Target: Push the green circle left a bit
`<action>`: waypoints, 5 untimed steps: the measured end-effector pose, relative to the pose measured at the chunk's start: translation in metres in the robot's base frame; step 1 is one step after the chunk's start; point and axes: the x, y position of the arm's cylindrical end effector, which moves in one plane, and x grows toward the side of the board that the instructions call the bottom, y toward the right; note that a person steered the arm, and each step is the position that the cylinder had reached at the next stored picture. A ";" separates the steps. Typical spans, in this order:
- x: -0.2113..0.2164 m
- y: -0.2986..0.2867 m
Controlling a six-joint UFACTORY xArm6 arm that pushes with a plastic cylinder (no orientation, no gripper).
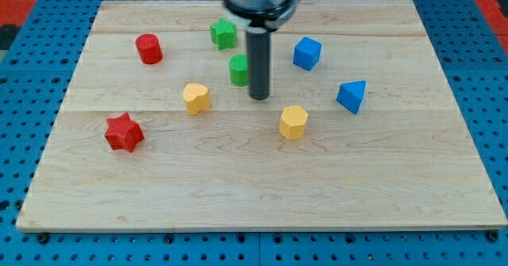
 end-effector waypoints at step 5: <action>-0.063 -0.088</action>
